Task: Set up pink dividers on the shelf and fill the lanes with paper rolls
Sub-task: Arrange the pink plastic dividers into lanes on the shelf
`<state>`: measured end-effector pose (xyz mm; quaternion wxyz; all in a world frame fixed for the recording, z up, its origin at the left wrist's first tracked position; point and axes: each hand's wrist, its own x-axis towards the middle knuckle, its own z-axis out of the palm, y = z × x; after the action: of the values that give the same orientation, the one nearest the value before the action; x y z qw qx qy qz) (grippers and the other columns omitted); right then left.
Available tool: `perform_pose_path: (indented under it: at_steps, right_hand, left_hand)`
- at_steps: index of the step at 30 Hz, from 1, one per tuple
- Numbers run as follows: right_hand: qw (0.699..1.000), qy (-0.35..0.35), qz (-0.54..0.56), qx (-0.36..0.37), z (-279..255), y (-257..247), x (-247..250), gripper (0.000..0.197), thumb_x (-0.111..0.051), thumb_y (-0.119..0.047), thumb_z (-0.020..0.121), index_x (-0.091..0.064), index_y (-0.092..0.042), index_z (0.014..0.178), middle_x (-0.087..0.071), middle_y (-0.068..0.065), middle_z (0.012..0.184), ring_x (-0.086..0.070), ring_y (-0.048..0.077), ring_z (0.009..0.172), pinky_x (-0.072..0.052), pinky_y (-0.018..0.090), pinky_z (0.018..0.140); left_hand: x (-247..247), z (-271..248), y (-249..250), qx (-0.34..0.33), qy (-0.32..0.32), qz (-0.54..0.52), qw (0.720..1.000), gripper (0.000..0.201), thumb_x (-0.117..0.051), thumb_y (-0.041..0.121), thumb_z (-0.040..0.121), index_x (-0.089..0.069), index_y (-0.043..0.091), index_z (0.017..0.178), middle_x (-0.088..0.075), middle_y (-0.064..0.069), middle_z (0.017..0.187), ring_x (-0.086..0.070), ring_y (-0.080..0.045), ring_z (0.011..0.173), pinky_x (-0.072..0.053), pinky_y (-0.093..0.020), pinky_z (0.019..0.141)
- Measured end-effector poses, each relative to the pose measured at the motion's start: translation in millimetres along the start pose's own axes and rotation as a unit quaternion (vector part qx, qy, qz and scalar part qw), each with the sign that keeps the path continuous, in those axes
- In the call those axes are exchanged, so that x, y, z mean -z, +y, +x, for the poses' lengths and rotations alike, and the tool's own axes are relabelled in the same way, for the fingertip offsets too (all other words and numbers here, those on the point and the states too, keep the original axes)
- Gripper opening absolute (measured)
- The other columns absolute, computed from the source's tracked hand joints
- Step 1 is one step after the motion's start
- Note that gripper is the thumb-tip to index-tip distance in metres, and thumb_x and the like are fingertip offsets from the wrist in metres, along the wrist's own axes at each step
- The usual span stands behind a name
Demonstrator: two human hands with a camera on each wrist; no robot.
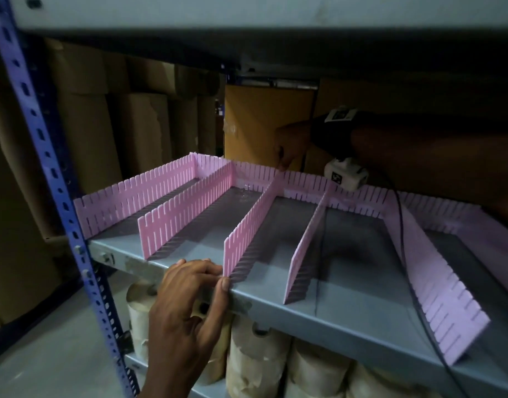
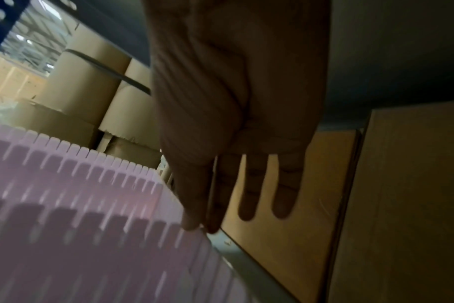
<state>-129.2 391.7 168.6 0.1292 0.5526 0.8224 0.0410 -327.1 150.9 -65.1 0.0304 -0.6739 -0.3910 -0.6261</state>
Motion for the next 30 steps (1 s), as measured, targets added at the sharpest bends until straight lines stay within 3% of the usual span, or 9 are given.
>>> perform_pose_path:
  at_steps: [6, 11, 13, 16, 18, 22, 25, 28, 30]
  right_hand:
    - [0.998, 0.043, -0.033, 0.016, -28, 0, 13, 0.026, -0.059, -0.024, 0.096, -0.07, -0.007, 0.114, -0.052, -0.016, 0.071, -0.044, -0.002, 0.061, -0.037, 0.002, 0.045]
    - [0.997, 0.067, 0.03, -0.041, -51, 7, 30, 0.023, -0.065, -0.034, 0.092, -0.071, -0.012, 0.089, -0.064, 0.002, 0.077, -0.057, 0.016, 0.069, -0.048, 0.027, 0.061]
    - [0.993, 0.095, 0.054, -0.047, -61, 7, 36, 0.021, -0.068, -0.031, 0.089, -0.063, -0.018, 0.074, -0.058, -0.002, 0.07, -0.055, 0.014, 0.066, -0.046, 0.025, 0.059]
    - [0.991, 0.109, 0.062, -0.055, -75, 14, 39, 0.021, -0.067, -0.029, 0.091, -0.059, -0.02, 0.074, -0.054, -0.005, 0.069, -0.051, 0.009, 0.063, -0.043, 0.013, 0.049]
    - [0.988, 0.112, 0.062, -0.083, -87, 16, 40, 0.027, -0.067, -0.037, 0.089, -0.059, -0.02, 0.07, -0.057, -0.004, 0.067, -0.051, 0.009, 0.056, -0.041, 0.016, 0.044]
    - [0.988, 0.09, 0.046, -0.116, -111, 24, 37, 0.038, -0.065, -0.041, 0.09, -0.07, -0.004, 0.097, -0.069, 0.018, 0.098, -0.065, 0.025, 0.078, -0.055, 0.032, 0.071]
    - [0.986, 0.078, 0.037, -0.141, -125, 34, 22, 0.041, -0.062, -0.035, 0.093, -0.063, -0.009, 0.124, -0.063, 0.013, 0.127, -0.06, 0.03, 0.115, -0.048, 0.036, 0.091]
    - [0.987, 0.065, 0.021, -0.145, -125, 45, 3, 0.041, -0.061, -0.033, 0.094, -0.058, -0.016, 0.131, -0.057, 0.007, 0.134, -0.054, 0.026, 0.12, -0.044, 0.037, 0.096]
    - [0.987, 0.047, 0.015, -0.152, -119, 52, -10, 0.043, -0.062, -0.034, 0.093, -0.058, -0.014, 0.131, -0.056, 0.009, 0.136, -0.054, 0.028, 0.122, -0.046, 0.04, 0.101]
  left_hand:
    - [1, 2, -1, -0.019, 0.007, -0.022, 1.0, 0.019, -0.063, 0.026, 0.096, -0.067, 0.015, 0.081, -0.066, 0.014, 0.097, -0.063, -0.006, 0.097, -0.044, -0.032, 0.103]
    - [1, -1, 0, 0.012, 0.009, -0.025, 1.0, 0.019, -0.061, 0.032, 0.097, -0.066, 0.015, 0.089, -0.064, 0.018, 0.1, -0.062, -0.001, 0.097, -0.039, -0.028, 0.114]
    - [0, -2, -3, 0.013, 0.021, -0.029, 0.999, 0.018, -0.061, 0.032, 0.097, -0.066, 0.016, 0.09, -0.065, 0.019, 0.103, -0.063, 0.0, 0.096, -0.035, -0.028, 0.118]
    - [-3, -6, -2, 0.025, 0.044, -0.043, 0.998, 0.015, -0.062, 0.034, 0.098, -0.064, 0.019, 0.094, -0.068, 0.015, 0.104, -0.065, -0.003, 0.094, -0.038, -0.032, 0.118]
    - [-2, -7, 6, 0.038, 0.08, -0.046, 0.995, 0.012, -0.062, 0.037, 0.1, -0.062, 0.025, 0.1, -0.068, 0.011, 0.106, -0.065, 0.001, 0.098, -0.041, -0.03, 0.115]
    - [-8, -15, 40, -0.004, 0.163, -0.042, 0.986, 0.01, -0.063, 0.024, 0.102, -0.062, 0.014, 0.105, -0.067, -0.005, 0.104, -0.066, -0.016, 0.098, -0.044, -0.045, 0.115]
    - [-22, -21, 69, -0.032, 0.138, -0.054, 0.988, 0.008, -0.063, 0.017, 0.098, -0.066, 0.01, 0.099, -0.067, -0.003, 0.097, -0.064, -0.017, 0.094, -0.045, -0.039, 0.112]
    - [-36, -23, 81, 0.008, 0.092, -0.043, 0.995, 0.022, -0.061, 0.022, 0.095, -0.071, 0.002, 0.099, -0.068, -0.002, 0.099, -0.064, -0.017, 0.096, -0.043, -0.025, 0.111]
    - [-43, -23, 82, 0.026, 0.066, -0.024, 0.997, 0.028, -0.06, 0.025, 0.095, -0.071, 0.001, 0.102, -0.069, -0.003, 0.1, -0.066, -0.022, 0.095, -0.045, -0.036, 0.113]
